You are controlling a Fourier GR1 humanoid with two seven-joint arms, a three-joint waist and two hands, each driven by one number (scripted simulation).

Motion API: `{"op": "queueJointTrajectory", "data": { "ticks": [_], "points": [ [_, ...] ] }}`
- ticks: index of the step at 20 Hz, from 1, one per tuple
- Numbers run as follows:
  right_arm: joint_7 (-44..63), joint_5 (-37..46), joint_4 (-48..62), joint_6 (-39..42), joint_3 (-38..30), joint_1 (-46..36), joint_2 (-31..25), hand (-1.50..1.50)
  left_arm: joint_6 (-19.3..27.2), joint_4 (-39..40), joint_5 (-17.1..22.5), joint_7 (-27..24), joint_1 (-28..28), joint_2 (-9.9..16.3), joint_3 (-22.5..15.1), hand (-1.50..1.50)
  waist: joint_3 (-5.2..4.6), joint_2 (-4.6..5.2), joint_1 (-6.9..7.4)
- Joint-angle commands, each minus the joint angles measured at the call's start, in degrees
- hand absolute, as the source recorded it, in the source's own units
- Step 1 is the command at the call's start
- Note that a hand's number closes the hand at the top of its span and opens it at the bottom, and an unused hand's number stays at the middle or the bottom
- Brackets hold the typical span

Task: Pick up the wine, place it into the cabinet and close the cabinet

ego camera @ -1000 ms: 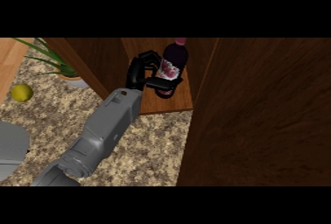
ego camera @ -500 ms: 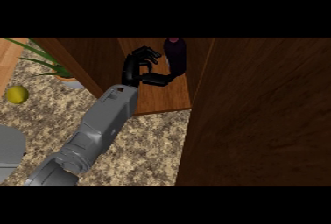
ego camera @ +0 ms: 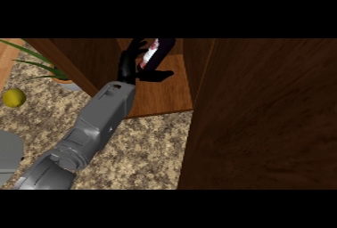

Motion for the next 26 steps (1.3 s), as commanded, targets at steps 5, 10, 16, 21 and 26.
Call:
{"op": "queueJointTrajectory", "data": {
  "ticks": [5,10,16,21,26],
  "points": [
    [-0.3,-2.1,-5.7,1.1,0.7,2.6,-1.4,-1.5,-3.3,-0.4,1.3,-1.1,-1.6,1.9,2.0,-1.5,-0.04,0.21,-0.38],
    [0.2,-1.1,-6.9,0.5,1.3,3.6,-1.5,-1.5,-6.4,-2.0,2.9,-4.1,-1.7,-0.8,3.8,-1.5,-0.09,-0.37,0.35],
    [0.8,-2.1,-7.8,1.0,0.6,4.1,-2.2,-1.5,-16.0,-3.8,4.8,-4.8,-3.2,-0.9,5.8,1.5,-0.05,-0.83,1.72],
    [1.4,-3.2,-9.4,0.3,-1.5,5.3,-2.8,-1.5,-19.8,-4.5,5.0,-4.5,-4.3,-2.3,6.3,-1.5,0.04,-1.41,3.42],
    [2.4,-1.3,-11.4,-0.6,-0.5,8.2,-4.1,-1.5,-22.7,-4.7,5.3,-3.0,-4.1,-1.2,7.0,-1.5,0.02,-1.89,4.27]
  ]
}}
